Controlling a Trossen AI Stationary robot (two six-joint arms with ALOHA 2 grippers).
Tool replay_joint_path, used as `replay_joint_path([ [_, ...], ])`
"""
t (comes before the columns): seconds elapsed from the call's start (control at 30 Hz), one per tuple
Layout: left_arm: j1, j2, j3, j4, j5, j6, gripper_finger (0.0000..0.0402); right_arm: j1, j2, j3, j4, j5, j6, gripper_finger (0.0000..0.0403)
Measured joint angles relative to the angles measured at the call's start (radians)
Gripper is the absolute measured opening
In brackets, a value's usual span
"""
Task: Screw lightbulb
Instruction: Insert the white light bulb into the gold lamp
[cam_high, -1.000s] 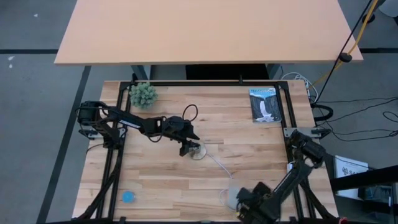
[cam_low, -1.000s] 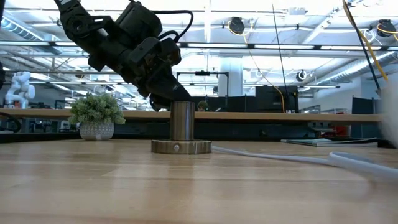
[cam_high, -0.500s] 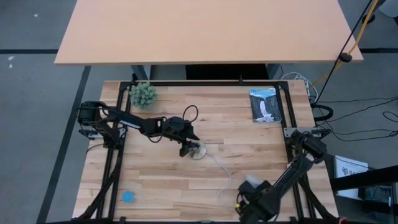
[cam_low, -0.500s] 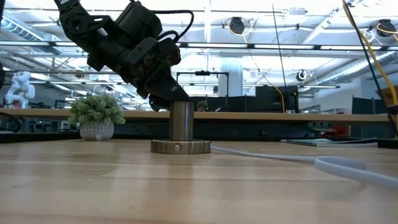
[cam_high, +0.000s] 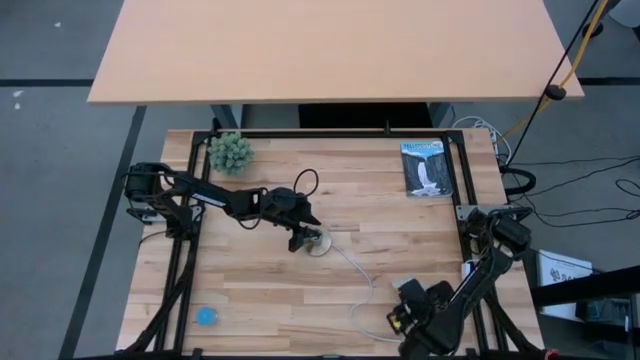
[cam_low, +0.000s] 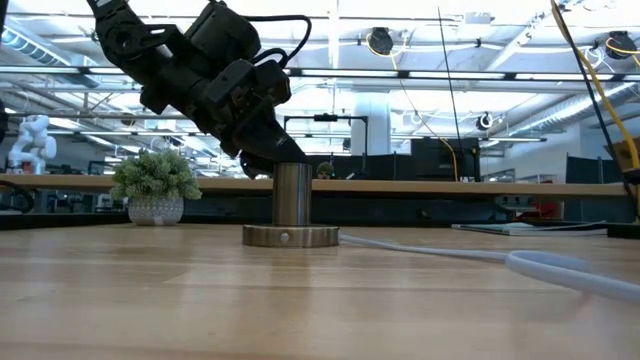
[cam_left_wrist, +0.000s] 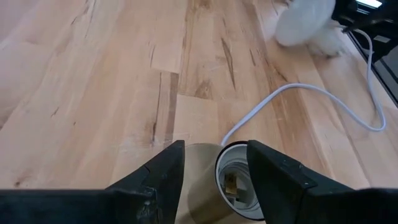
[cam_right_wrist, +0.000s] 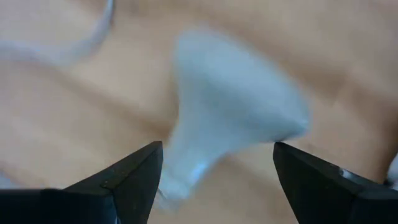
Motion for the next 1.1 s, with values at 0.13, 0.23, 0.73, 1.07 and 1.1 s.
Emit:
replay_joint_path([
  [0.13,-0.001,0.000,0.000,0.000,0.000,0.000,0.0178,-0.024,0.000,0.000,-0.073,0.082,-0.002,0.0297],
  [0.23,-0.005,0.000,0.000,-0.002,0.003,-0.001,0.0178,-0.031,-0.006,0.000,-0.070,0.017,-0.033,0.0297],
  [0.73,-0.011,0.000,0.000,0.000,0.017,-0.002,0.0178,-0.076,0.024,-0.022,0.082,-0.057,-0.054,0.0297],
  [1.07,-0.018,0.000,0.000,-0.003,0.023,-0.002,0.0178,-0.090,0.021,-0.150,0.143,-0.015,0.122,0.0297],
  [1.1,-0.020,0.000,0.000,-0.003,0.023,-0.002,0.0178,-0.097,0.020,-0.166,0.178,-0.017,0.111,0.0296],
])
